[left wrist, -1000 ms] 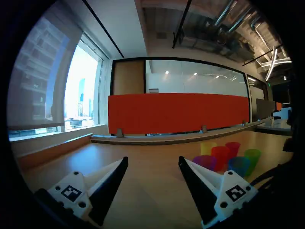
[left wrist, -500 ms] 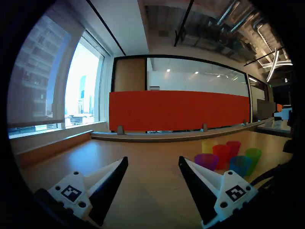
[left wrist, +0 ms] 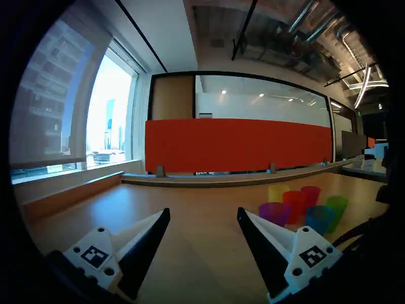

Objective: Pour water

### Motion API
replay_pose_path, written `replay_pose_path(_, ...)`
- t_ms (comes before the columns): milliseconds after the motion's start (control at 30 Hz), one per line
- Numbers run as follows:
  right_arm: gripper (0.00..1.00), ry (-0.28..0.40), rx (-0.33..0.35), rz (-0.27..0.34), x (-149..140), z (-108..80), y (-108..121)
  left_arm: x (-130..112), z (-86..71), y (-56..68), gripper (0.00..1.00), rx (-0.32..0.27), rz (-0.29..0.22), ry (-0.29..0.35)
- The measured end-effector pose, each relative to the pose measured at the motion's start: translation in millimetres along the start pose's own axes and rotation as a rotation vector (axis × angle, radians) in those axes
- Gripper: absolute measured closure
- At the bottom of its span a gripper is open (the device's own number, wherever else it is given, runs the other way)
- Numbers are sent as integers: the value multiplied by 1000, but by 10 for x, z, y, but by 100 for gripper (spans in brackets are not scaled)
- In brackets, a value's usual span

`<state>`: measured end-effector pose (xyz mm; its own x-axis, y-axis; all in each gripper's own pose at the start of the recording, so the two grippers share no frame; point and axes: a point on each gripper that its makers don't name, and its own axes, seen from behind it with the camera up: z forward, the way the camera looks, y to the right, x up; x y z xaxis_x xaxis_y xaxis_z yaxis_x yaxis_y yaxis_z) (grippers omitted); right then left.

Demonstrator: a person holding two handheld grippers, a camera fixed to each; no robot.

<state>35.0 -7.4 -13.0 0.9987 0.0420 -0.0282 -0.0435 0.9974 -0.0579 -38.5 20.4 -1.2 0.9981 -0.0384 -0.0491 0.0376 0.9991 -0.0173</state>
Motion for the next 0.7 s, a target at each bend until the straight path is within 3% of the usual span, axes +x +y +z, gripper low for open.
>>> replay_pose_path(467,2,36,-14,-32,61,-50,38,0,1,-1,1,-1,2,-1)
replay_pose_path(700,2,65,-29,-96,-8,-73,69,-2,1,0,2,-1,2,-1)
